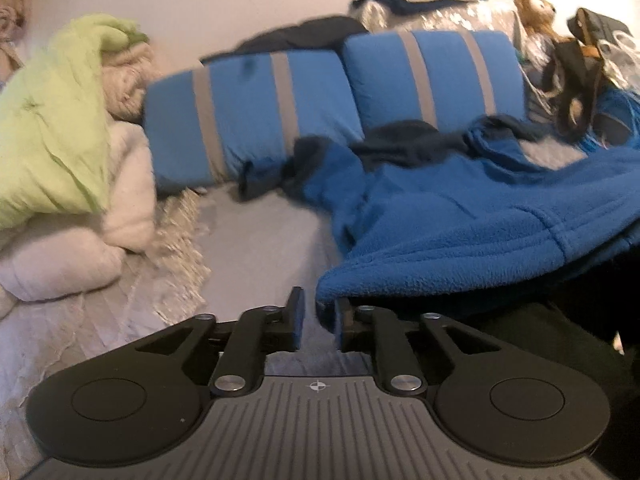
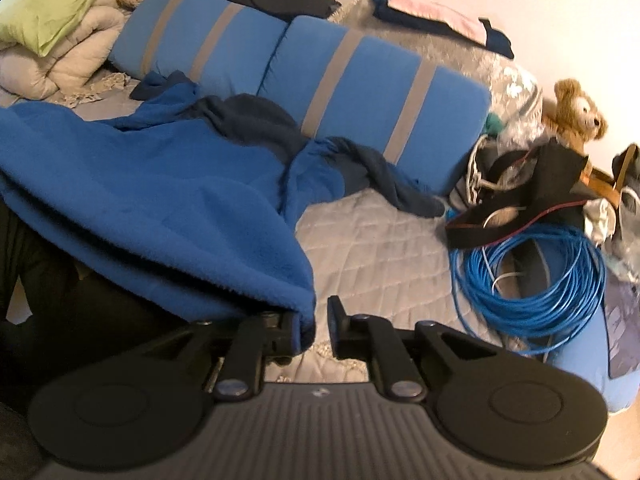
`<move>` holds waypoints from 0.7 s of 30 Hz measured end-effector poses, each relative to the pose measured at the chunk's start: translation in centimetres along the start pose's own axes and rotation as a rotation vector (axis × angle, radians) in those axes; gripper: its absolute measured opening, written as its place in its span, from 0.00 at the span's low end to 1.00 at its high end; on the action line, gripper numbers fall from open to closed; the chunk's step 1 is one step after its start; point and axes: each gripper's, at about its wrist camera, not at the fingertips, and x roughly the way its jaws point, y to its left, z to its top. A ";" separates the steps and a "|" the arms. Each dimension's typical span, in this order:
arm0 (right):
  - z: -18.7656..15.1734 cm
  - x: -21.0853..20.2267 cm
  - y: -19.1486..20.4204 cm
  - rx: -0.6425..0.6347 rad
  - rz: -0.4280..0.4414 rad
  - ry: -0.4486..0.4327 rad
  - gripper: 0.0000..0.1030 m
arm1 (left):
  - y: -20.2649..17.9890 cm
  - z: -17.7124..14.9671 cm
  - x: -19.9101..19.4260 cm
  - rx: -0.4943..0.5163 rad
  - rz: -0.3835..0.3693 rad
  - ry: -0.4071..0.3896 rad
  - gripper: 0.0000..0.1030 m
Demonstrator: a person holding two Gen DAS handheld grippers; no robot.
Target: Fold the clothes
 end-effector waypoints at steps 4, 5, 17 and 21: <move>-0.1 0.1 -0.4 -0.009 0.026 0.022 0.55 | 0.5 0.0 -0.2 0.044 -0.008 0.039 0.46; -0.1 0.1 -0.4 -0.019 0.031 0.025 0.63 | 0.7 0.1 -0.5 0.047 -0.023 0.043 0.47; 0.1 -2.2 -3.0 0.006 0.227 -0.010 1.00 | 4.1 2.0 -3.5 -0.047 -0.333 0.040 0.76; 1.1 -2.9 -4.6 0.128 0.209 -0.091 1.00 | 5.4 3.5 -4.1 -0.156 -0.373 -0.025 0.76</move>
